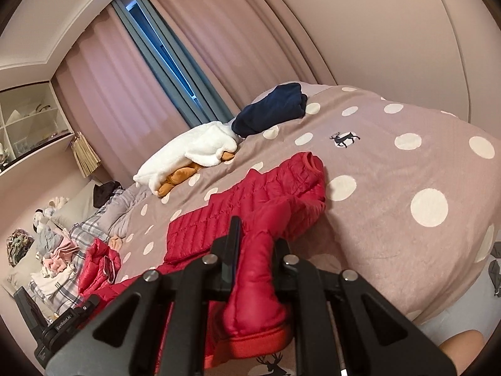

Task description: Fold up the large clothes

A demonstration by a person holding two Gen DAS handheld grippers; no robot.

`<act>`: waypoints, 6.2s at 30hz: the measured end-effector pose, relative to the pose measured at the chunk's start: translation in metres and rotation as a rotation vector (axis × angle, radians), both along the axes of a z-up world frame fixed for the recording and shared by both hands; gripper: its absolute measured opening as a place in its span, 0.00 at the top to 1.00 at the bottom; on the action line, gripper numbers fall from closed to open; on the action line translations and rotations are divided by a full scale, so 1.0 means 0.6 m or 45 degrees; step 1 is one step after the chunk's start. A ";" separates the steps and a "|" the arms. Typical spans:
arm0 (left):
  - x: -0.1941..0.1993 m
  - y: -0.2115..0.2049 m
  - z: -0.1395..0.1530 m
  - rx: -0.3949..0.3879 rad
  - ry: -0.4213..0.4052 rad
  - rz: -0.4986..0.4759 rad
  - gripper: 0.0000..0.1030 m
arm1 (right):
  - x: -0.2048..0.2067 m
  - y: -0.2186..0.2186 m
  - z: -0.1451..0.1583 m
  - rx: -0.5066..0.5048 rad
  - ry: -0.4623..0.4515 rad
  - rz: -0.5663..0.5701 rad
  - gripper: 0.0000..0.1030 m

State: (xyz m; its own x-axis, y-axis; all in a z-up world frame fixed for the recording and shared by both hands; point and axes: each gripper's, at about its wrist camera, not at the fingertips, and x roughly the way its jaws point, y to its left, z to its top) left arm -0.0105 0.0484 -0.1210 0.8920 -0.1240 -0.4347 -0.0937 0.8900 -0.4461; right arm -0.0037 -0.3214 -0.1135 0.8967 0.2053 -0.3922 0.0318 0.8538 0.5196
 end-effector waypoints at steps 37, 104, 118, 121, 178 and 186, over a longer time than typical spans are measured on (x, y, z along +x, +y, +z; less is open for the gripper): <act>-0.017 0.011 0.061 -0.067 -0.094 0.207 0.87 | -0.024 0.017 0.028 -0.354 -0.070 -0.001 0.89; 0.110 0.019 0.106 0.043 -0.072 0.468 0.87 | 0.114 0.040 0.071 -0.269 -0.116 -0.029 0.88; 0.262 0.007 0.064 0.197 0.054 0.483 0.87 | 0.266 0.058 0.054 -0.383 0.035 -0.049 0.87; 0.277 0.008 0.062 0.179 0.049 0.477 0.87 | 0.292 0.056 0.052 -0.379 0.056 -0.048 0.87; 0.294 0.026 0.009 0.151 -0.010 0.494 0.20 | 0.339 0.020 0.007 -0.429 0.148 -0.143 0.04; 0.308 -0.004 -0.001 0.318 0.014 0.437 0.49 | 0.340 0.022 -0.001 -0.411 0.162 -0.125 0.05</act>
